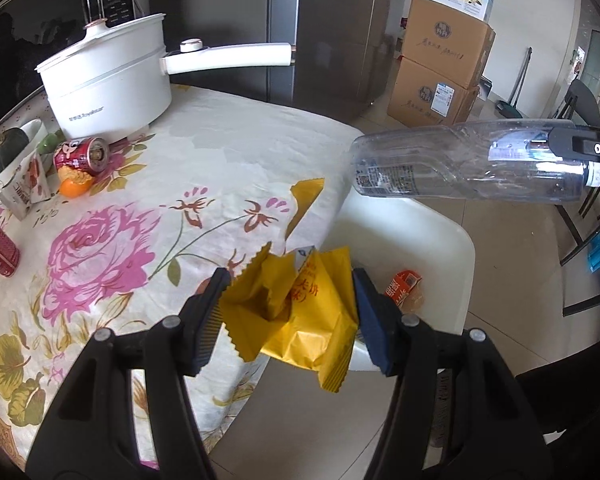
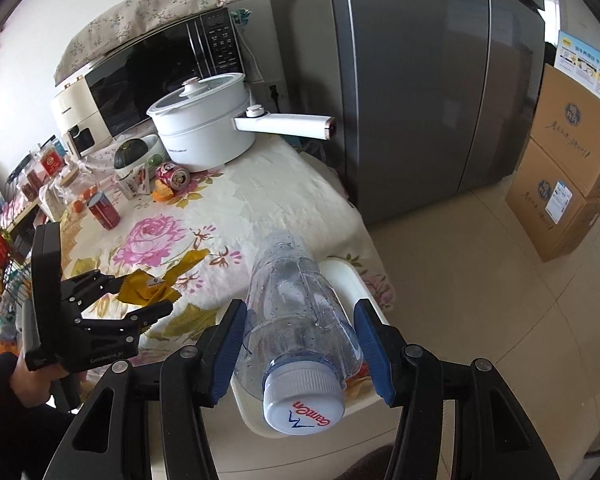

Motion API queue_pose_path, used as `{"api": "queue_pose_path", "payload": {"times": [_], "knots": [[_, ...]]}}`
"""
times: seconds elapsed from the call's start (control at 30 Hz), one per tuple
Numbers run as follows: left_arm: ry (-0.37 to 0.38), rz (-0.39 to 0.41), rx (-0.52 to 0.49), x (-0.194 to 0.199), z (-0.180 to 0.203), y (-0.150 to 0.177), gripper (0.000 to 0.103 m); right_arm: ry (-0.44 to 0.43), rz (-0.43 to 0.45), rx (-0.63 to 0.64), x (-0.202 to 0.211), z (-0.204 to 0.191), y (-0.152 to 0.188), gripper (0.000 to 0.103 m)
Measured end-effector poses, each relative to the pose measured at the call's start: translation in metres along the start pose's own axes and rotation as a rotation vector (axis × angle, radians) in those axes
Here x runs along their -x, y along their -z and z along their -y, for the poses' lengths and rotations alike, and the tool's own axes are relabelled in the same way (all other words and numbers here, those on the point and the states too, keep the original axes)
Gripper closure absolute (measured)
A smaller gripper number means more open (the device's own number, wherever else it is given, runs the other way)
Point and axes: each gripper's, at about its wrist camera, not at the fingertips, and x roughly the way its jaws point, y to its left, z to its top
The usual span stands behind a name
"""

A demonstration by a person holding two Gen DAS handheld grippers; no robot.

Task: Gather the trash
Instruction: 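Carry the yellow bag and bottle with both grippers over the white bin, then open the left gripper to drop the yellow snack bag into the bin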

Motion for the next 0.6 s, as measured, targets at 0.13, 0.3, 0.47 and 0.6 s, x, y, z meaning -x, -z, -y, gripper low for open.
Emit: {"api": "queue_pose_path", "payload": {"times": [0.13,0.3,0.47,0.6], "knots": [[0.021,-0.005,-0.014,-0.01,0.013,-0.003,0.041,0.012,-0.014,-0.023,0.006,0.016,0.009,0.047],[0.046,-0.011,-0.018,-0.02,0.028,-0.005,0.041,0.035,-0.049,-0.03,0.003,0.027,0.019,0.047],[0.072,0.0,-0.029,-0.03,0.042,-0.008,0.041,0.056,-0.087,-0.026,-0.006,0.031,0.026,0.047],[0.089,0.003,-0.042,-0.037,0.052,-0.01,0.041,0.065,-0.111,-0.033,-0.013,0.036,0.028,0.047]]}}
